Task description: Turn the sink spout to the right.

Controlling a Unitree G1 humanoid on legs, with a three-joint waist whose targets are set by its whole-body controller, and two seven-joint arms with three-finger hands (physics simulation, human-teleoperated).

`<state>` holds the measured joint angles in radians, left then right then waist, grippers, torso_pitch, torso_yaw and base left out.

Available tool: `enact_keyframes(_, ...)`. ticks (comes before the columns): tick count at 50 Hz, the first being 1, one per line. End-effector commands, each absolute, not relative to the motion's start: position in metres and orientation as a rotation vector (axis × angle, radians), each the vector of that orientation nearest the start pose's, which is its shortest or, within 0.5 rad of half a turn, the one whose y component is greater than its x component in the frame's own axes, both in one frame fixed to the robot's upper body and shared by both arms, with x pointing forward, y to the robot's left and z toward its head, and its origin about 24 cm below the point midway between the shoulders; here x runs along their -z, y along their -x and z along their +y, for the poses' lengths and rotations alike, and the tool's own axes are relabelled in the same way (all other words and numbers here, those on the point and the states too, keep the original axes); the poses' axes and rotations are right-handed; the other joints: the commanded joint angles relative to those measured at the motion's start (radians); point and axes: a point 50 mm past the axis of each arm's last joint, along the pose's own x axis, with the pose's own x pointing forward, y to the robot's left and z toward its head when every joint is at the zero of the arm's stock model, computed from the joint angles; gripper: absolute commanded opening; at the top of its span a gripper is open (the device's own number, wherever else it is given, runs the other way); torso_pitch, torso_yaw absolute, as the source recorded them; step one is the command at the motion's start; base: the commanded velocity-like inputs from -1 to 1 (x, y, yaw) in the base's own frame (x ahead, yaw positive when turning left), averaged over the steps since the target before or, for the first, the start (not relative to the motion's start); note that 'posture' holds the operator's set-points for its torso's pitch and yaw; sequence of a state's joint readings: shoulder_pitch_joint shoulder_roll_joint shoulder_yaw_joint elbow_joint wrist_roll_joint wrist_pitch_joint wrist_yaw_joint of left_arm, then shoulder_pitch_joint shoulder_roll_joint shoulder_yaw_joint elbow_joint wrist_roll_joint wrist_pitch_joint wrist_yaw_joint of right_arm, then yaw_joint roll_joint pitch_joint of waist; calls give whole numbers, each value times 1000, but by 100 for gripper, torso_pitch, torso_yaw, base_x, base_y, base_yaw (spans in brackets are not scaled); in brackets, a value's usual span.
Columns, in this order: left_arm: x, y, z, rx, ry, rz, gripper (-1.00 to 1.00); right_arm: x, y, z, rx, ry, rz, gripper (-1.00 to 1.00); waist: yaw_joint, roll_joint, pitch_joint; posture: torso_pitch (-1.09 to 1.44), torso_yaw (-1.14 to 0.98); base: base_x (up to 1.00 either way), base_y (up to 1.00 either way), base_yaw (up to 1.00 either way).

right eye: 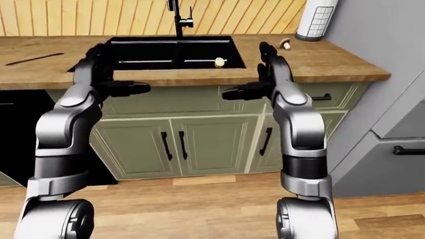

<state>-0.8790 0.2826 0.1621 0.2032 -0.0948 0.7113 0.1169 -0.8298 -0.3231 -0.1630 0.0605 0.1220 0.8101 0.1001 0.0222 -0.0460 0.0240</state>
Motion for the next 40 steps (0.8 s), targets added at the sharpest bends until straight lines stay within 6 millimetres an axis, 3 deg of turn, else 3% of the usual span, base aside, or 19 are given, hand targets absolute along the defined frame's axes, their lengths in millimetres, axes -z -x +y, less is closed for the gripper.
enact_keyframes(1,-239,-373,185,-148,-82,-64,100,-242,-358,-189,-28,108,-47,100,-3,-19,-24,0,0,22,0,0)
enact_keyframes(2,-239,-373,185,-149,-82,-64,100,-242,-358,-189,-28,107,-47,100,-6,-44,-25,0,0,20,0,0)
enact_keyframes(3,-239,-373,185,-150,-82,-63,100,-242,-358,-189,-27,107,-47,100,-14,-1,-21,0,0,19,0,0)
enact_keyframes(4,-239,-373,186,-151,-82,-63,100,-241,-357,-189,-28,107,-46,100,-6,-22,-18,0,0,12,0,0)
enact_keyframes(7,-241,-372,186,-153,-81,-65,100,-242,-357,-190,-28,106,-47,100,-15,-6,-34,0,0,11,0,0)
enact_keyframes(12,-243,-372,186,-153,-83,-68,100,-242,-357,-190,-29,107,-47,100,-28,38,-1,0,0,6,0,0)
enact_keyframes(14,-245,-371,186,-154,-84,-70,100,-243,-357,-190,-28,108,-48,100,-36,84,-14,0,0,0,0,0)
enact_keyframes(16,-245,-371,187,-155,-84,-71,100,-243,-357,-189,-28,109,-48,100,-42,68,-5,0,0,2,0,0)
enact_keyframes(17,-245,-371,187,-156,-83,-70,100,-243,-357,-189,-28,109,-48,100,-37,74,-34,0,0,5,0,0)
enact_keyframes(19,-245,-371,187,-157,-82,-70,100,-243,-357,-189,-29,110,-48,100,-26,87,-31,0,0,5,0,0)
enact_keyframes(21,-245,-371,187,-158,-82,-70,100,-245,-357,-189,-29,111,-50,100,-16,73,-13,0,0,5,0,0)
enact_keyframes(22,-246,-371,188,-158,-82,-71,100,-245,-357,-189,-29,111,-50,100,-20,72,-34,0,0,5,0,0)
enact_keyframes(25,-247,-370,188,-160,-81,-72,100,-247,-357,-187,-31,114,-51,100,-17,42,-24,0,0,6,0,0)
enact_keyframes(28,-247,-370,188,-161,-79,-71,100,-248,-357,-187,-31,116,-53,100,-17,-41,-35,0,0,8,0,0)
enact_keyframes(29,-247,-369,188,-161,-78,-71,100,-248,-357,-187,-31,117,-53,100,-24,2,-25,0,0,10,0,0)
enact_keyframes(31,-247,-369,188,-160,-78,-72,100,-248,-357,-187,-31,117,-53,100,-20,-9,-25,0,0,11,0,0)
enact_keyframes(34,-247,-369,188,-161,-78,-72,100,-248,-357,-187,-32,117,-53,100,-20,15,-23,0,0,14,0,0)
enact_keyframes(38,-245,-369,188,-162,-77,-70,100,-248,-356,-187,-31,116,-54,100,-22,58,-7,0,0,16,0,0)
enact_keyframes(40,-245,-369,189,-162,-76,-69,100,-248,-356,-187,-32,117,-54,100,-28,104,-12,0,0,16,0,0)
